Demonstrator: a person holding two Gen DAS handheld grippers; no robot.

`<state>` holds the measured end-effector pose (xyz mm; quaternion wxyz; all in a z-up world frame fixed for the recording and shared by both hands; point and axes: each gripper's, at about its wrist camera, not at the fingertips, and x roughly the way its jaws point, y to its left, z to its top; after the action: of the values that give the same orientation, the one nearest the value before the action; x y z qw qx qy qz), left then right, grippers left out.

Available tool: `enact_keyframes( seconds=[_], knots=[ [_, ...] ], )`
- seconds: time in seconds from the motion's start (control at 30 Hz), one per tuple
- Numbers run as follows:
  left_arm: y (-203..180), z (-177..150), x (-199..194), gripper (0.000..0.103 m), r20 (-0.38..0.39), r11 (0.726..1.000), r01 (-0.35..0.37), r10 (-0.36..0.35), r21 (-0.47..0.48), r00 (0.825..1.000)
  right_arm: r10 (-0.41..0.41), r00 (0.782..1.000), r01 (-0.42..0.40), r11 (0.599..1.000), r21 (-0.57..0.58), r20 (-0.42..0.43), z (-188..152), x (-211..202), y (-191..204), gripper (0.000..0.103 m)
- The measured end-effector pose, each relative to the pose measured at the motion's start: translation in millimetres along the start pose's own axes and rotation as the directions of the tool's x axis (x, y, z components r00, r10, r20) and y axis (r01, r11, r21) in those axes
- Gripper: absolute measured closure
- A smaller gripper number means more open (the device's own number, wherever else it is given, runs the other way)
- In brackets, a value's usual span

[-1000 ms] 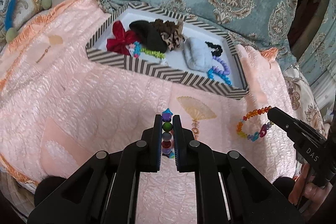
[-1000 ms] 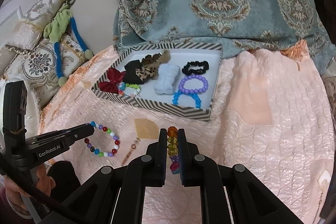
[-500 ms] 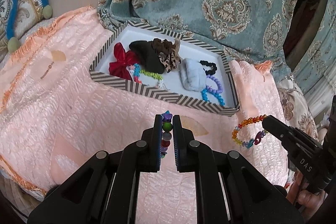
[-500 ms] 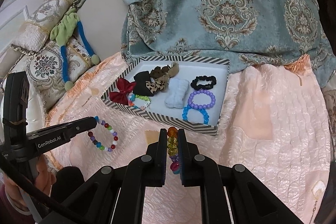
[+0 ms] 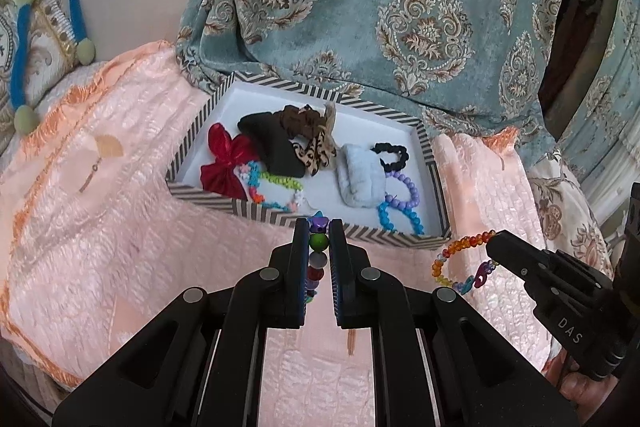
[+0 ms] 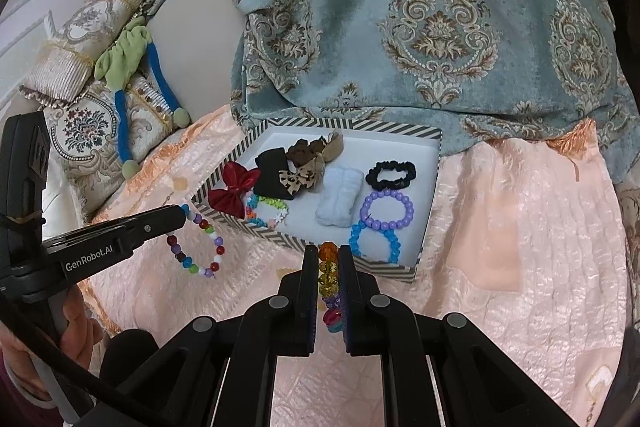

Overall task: Organize jewelry
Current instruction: 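Carry the multicolour bracelet with the left tool while the right tool carries the rainbow bracelet over the tray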

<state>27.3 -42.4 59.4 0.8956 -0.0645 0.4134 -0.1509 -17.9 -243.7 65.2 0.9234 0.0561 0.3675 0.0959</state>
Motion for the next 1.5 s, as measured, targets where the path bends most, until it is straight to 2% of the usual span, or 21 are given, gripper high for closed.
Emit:
enact_keyframes(
  seconds=[0.8,1.5],
  knots=[
    [-21,42,40,0.095,-0.003,0.994,-0.053,0.053,0.095,0.999,-0.021,0.999,0.021,1.0,0.003,-0.038,34,42,-24,0.094],
    [-24,65,106,0.095,-0.069,0.998,-0.039,0.043,0.059,0.997,-0.029,0.998,0.033,0.998,0.059,-0.056,67,83,-57,0.094]
  ],
)
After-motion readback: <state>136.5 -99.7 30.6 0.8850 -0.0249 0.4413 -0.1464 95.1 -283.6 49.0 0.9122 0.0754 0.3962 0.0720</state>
